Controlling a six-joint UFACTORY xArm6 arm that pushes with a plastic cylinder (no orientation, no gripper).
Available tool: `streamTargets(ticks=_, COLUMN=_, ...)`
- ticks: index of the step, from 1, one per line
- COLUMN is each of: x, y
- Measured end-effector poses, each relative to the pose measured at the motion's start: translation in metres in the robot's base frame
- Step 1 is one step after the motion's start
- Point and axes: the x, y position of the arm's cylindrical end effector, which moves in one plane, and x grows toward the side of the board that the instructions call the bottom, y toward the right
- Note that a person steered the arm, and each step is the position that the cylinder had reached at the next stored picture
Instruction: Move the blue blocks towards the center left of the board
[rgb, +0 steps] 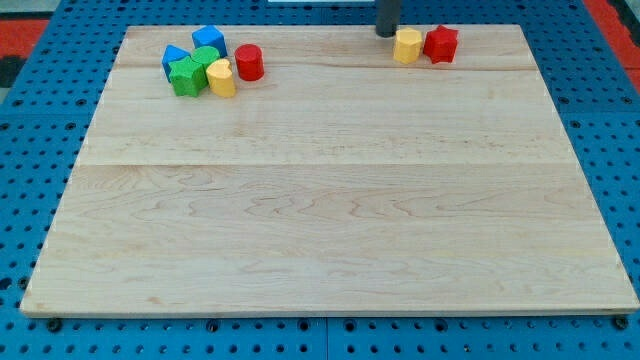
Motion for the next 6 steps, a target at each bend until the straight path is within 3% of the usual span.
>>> streamTargets(ticks=2, x=0.000, y=-0.090)
streamTargets(ticks=4, x=0.008, y=-0.224)
streamTargets(ticks=6, x=0.107, y=-0.290)
